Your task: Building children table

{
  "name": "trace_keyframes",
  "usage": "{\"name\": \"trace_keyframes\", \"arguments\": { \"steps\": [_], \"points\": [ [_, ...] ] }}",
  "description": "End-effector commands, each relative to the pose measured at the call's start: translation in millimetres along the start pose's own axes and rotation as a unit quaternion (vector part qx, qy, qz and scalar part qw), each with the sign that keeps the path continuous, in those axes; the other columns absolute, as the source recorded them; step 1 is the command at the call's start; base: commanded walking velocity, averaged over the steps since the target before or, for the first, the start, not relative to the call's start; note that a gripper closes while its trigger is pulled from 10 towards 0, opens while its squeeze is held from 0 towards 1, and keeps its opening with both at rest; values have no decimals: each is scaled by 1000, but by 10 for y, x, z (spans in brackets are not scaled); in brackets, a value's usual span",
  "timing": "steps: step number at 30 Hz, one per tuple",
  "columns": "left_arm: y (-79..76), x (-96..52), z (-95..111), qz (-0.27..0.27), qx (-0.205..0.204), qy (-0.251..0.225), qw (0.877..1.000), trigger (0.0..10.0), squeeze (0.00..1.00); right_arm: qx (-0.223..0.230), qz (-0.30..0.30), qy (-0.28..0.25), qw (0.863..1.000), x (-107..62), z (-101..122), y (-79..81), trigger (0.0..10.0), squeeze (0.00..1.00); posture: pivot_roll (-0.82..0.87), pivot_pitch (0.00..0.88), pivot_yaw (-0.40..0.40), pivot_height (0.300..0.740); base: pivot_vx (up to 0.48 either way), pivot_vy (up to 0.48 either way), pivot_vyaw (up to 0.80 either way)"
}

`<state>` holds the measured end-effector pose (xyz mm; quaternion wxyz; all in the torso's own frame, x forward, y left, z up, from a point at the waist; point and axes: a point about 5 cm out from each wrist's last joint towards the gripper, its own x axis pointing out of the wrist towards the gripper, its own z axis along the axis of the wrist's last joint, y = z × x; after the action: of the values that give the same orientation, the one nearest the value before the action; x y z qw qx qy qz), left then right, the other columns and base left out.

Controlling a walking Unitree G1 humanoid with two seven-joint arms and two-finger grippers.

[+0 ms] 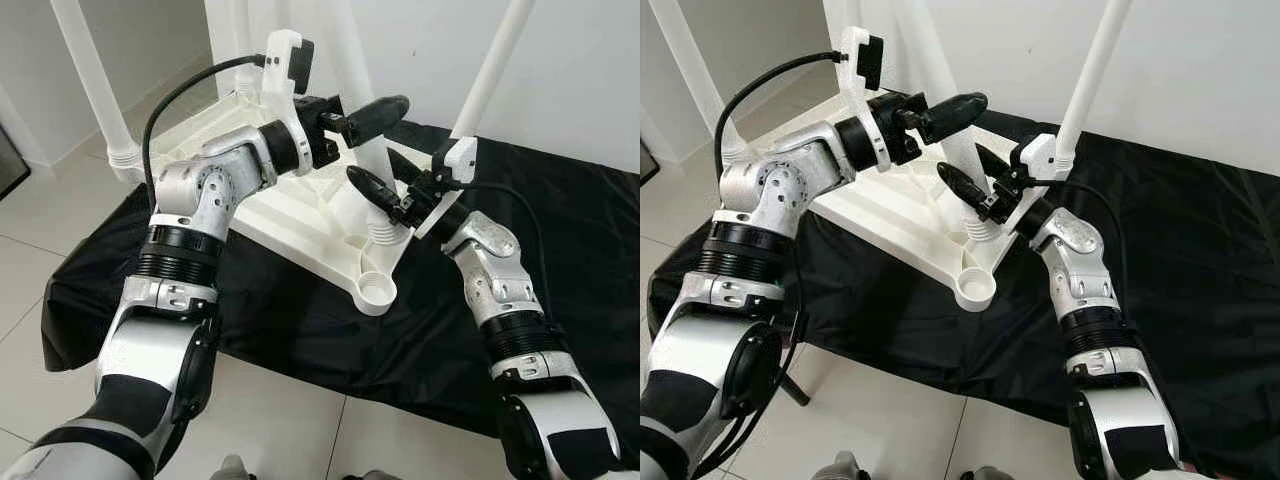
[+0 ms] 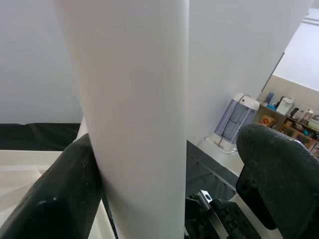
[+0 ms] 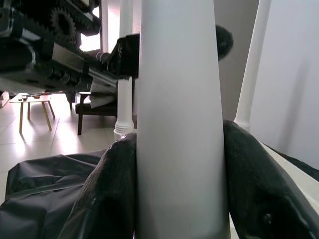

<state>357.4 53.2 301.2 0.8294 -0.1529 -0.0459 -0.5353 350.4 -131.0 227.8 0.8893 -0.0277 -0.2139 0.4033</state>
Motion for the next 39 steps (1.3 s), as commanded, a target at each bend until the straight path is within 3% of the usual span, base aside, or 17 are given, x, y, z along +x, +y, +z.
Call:
{"name": "trace_keyframes", "arguments": {
  "steps": [1,2,18,26,27,29,30,35,38,39],
  "points": [
    [-36,4,-22,-19,8,5,1000,8667,0,-10,1,-16,1000,31,77,-20,10000,0,13,0,-56,740,0,0,0],
    [-31,10,-29,-14,14,6,1000,0,0,-11,4,-17,1000,40,81,-11,10000,0,12,0,-56,740,0,0,0],
    [-15,1,44,-9,21,-2,1000,0,0,-14,10,-20,1000,54,119,5,10000,0,12,0,-55,740,0,0,0],
    [21,-4,68,9,46,1,999,0,0,-14,9,-18,1000,51,120,-7,10000,0,14,0,-57,740,0,0,0],
    [30,-3,69,13,51,3,999,10000,0,-7,11,-16,1000,54,117,-8,10000,839,15,0,-59,740,0,0,0],
    [29,-1,71,12,53,4,998,10000,0,-3,12,-16,1000,55,116,-11,10000,839,15,0,-59,740,0,0,0],
    [28,-1,71,12,56,5,998,10000,0,-1,12,-15,1000,56,115,-12,10000,1000,15,0,-59,740,0,0,0],
    [18,-2,73,10,57,5,998,10000,0,1,16,-13,1000,57,112,-9,10000,1000,16,0,-60,740,0,0,0],
    [12,-5,80,17,113,17,993,10000,0,-4,21,-4,1000,51,119,-36,10000,1000,16,0,-67,740,0,0,0],
    [12,-5,80,17,113,17,993,10000,0,-4,21,-4,1000,51,119,-36,10000,1000,16,0,-67,740,0,0,0]
  ]
}}
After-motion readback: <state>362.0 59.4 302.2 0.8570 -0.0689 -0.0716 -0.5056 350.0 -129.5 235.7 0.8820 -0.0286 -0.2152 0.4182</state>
